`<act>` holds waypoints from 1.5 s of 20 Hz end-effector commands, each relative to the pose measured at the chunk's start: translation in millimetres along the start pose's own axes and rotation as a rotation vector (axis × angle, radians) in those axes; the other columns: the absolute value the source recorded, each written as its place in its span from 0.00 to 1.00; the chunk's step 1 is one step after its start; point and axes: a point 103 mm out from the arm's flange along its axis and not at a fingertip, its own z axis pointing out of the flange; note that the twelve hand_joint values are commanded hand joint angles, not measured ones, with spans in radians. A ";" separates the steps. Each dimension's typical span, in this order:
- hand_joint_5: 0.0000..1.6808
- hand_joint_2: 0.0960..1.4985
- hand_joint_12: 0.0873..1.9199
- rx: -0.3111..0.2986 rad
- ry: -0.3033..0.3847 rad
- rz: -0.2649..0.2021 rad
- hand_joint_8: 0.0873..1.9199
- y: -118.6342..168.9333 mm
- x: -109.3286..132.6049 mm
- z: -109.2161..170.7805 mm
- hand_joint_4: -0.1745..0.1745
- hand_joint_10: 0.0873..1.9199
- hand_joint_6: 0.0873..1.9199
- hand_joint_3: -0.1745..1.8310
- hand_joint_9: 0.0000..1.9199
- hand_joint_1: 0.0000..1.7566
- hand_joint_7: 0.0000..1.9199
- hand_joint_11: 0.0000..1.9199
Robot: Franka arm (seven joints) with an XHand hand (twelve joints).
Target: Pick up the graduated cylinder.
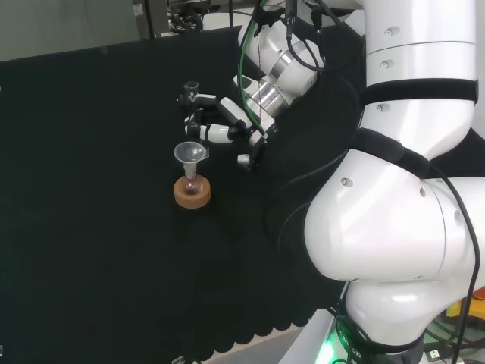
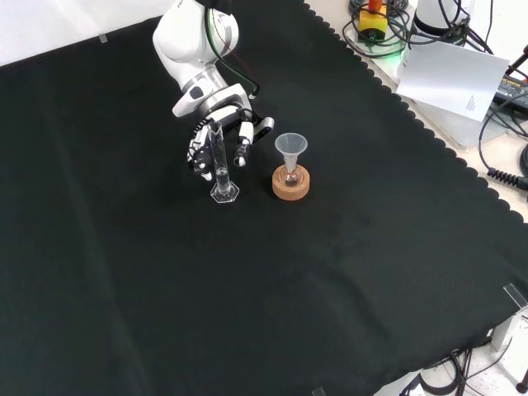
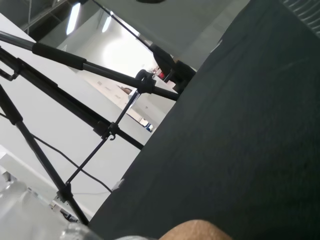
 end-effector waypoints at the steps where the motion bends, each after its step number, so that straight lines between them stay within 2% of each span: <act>1: 0.37 0.71 0.60 -0.009 0.000 0.009 0.23 1.9 -0.8 -0.8 0.54 0.14 0.00 0.00 0.46 0.57 0.30 0.32; 11: 0.39 0.73 0.59 -0.077 0.087 0.021 0.23 -0.7 -5.3 1.5 0.56 0.15 0.01 0.00 0.47 0.56 0.31 0.33; 27: 0.38 0.71 0.59 -0.074 0.078 0.019 0.23 3.7 -3.4 8.5 0.55 0.14 0.01 0.00 0.48 0.57 0.31 0.34; 30: 0.41 0.71 0.57 -0.087 0.072 0.025 0.23 4.1 -3.0 7.9 0.57 0.14 0.04 0.00 0.49 0.58 0.33 0.36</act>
